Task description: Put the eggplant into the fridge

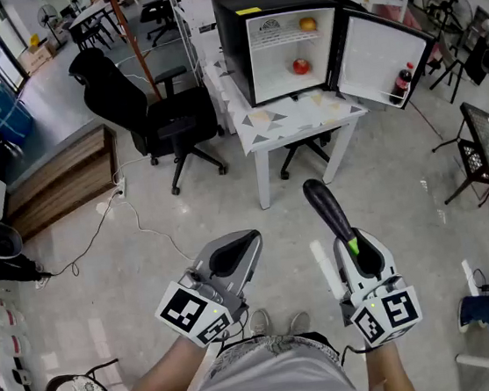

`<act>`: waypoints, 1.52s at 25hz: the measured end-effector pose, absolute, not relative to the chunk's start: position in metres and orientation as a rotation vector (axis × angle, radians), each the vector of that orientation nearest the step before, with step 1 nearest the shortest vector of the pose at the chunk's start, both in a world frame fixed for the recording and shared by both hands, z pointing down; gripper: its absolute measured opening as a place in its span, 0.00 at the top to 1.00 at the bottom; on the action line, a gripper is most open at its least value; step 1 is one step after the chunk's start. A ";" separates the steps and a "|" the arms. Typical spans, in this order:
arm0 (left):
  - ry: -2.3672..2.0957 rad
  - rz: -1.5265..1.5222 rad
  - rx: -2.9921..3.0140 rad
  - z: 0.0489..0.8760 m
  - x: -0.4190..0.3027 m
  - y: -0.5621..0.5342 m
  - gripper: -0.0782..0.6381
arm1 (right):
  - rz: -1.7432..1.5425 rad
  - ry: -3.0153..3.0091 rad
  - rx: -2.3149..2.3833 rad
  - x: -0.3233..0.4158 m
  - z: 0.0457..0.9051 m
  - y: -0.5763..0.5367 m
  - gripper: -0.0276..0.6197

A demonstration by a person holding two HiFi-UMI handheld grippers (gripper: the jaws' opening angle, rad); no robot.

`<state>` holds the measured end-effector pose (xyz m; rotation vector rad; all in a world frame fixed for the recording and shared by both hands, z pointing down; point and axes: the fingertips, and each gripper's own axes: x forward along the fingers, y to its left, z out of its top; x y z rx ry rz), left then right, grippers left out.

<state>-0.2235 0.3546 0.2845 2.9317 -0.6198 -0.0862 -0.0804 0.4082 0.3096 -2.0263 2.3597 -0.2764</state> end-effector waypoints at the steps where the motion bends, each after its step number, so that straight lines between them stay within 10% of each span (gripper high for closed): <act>1: -0.620 -0.087 2.932 0.284 -0.223 0.355 0.88 | -0.277 2.360 -2.027 -0.080 0.310 0.408 0.78; 38: -0.761 -0.074 2.906 0.314 -0.111 0.343 0.88 | -0.284 2.401 -1.934 0.042 0.335 0.387 0.78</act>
